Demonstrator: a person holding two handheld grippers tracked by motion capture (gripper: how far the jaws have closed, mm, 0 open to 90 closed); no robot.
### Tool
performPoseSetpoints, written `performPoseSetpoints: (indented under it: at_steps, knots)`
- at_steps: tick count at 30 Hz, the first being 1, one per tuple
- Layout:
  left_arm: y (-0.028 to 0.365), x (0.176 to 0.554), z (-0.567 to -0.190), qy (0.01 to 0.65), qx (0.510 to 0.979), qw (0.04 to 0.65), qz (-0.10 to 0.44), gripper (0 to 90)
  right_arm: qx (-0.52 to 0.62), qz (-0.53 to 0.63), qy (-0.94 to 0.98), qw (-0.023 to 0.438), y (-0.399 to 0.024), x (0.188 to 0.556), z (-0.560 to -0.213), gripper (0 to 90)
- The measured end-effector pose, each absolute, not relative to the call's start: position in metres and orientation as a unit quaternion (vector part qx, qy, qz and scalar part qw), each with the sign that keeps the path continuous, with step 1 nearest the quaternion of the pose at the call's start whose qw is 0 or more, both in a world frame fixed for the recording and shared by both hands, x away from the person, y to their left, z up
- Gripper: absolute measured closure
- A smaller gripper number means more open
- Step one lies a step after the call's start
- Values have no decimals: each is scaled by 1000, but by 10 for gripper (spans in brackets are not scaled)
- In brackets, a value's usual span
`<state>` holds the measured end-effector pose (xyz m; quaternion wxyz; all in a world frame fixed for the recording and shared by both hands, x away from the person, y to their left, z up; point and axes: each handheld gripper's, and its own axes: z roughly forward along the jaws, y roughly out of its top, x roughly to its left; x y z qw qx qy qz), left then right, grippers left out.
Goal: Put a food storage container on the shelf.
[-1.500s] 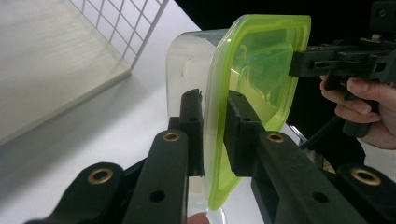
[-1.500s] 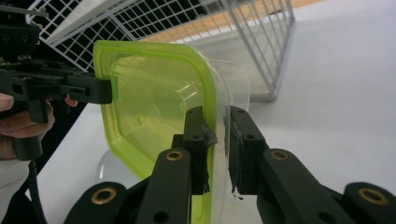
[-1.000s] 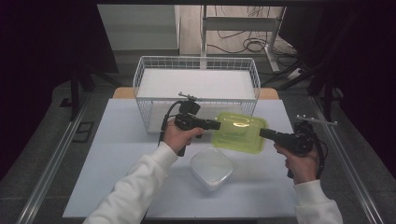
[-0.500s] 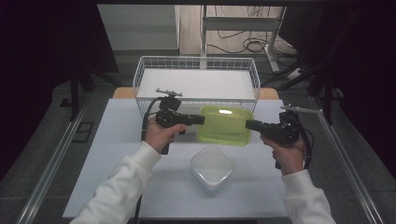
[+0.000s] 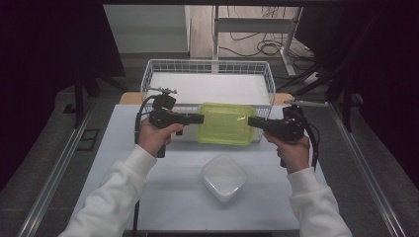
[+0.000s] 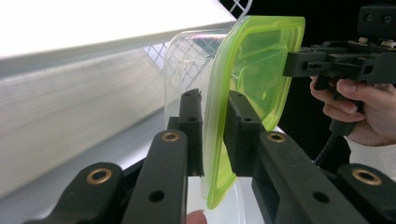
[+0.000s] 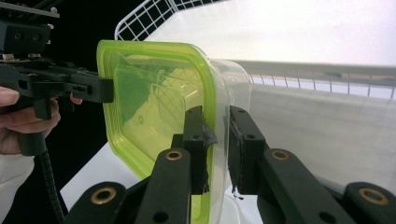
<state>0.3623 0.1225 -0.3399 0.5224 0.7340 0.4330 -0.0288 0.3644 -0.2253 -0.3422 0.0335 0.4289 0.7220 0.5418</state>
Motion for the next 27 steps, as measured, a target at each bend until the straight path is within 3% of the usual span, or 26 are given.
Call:
performPoseSetpoints:
  at_steps: [13,27]
  knots:
    - [142,378,-316,446,724,526,-20,784,415,549,725,35,-204,391,-319,782]
    - [158,419,-289,460,716,524,-20,784,411,545,730,30,-186,434,-290,783]
